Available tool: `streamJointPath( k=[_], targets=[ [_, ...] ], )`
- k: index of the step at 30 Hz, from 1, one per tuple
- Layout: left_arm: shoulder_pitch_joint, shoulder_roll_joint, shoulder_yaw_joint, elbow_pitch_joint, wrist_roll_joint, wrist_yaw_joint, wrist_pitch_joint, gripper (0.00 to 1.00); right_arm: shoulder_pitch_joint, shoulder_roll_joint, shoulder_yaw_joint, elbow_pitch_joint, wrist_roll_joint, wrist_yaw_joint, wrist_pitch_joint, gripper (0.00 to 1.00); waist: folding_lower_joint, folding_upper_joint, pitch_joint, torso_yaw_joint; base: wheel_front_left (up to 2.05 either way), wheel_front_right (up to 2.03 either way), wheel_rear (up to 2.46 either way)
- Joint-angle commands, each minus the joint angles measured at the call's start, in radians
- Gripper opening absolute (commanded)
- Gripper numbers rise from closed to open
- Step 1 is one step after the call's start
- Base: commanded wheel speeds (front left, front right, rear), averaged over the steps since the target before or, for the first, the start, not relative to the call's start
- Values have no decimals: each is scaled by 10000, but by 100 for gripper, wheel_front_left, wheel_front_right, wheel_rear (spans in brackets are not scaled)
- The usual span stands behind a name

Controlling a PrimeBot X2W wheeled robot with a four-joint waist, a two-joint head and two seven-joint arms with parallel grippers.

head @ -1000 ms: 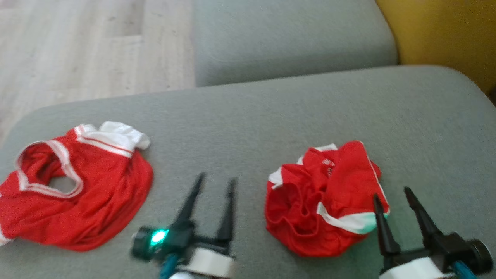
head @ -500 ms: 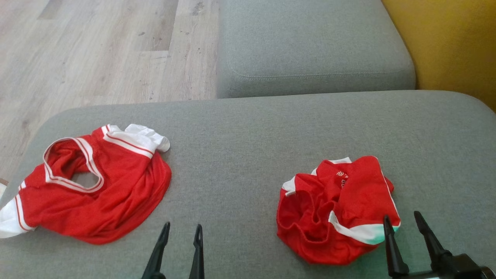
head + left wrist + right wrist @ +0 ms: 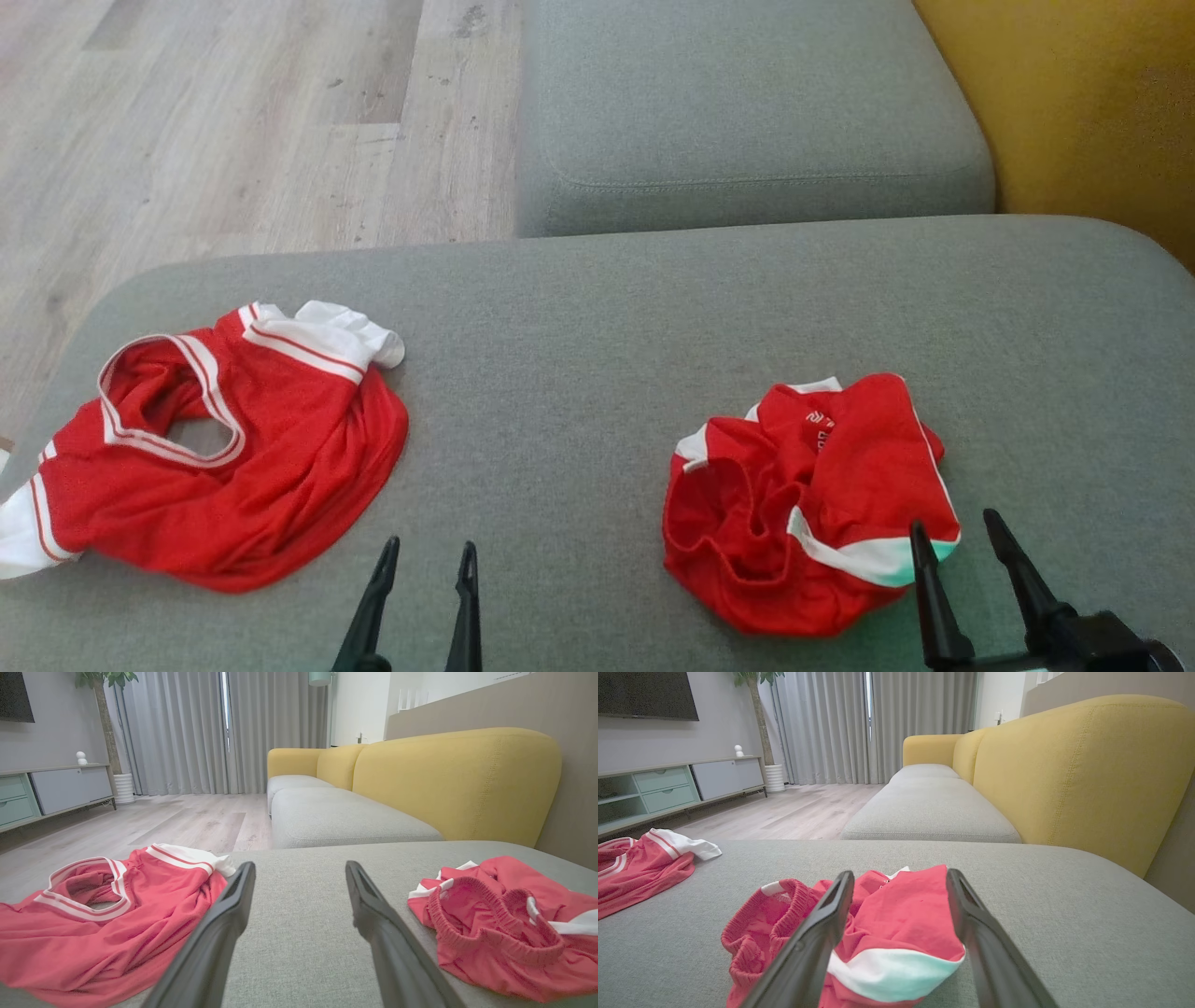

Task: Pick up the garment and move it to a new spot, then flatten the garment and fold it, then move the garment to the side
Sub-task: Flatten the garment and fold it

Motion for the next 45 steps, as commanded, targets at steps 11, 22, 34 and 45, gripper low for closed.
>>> streamJointPath(
  k=[11, 22, 34, 45],
  targets=[
    [-402, -204, 507, -257, 158, -65, -64, 100, -370, -80, 224, -348, 30, -7, -94, 100, 0, -1, -6, -14, 0, 0, 0],
    [-619, -224, 235, 34, 209, -250, -64, 100, -471, -80, 320, -326, 10, -7, -94, 100, 0, -1, 107, -319, 0, 0, 0],
    [-3022, -228, -2371, 1822, -1084, -1154, -29, 100, -786, -91, 578, -537, -4, -7, -94, 100, 0, -1, 829, -1554, 0, 0, 0],
    [-5492, -228, -4873, 3265, -3327, -799, 2238, 100, -1205, -306, 863, -525, 91, -7, -94, 100, 0, -1, 1626, -2841, 0, 0, 0]
  ],
)
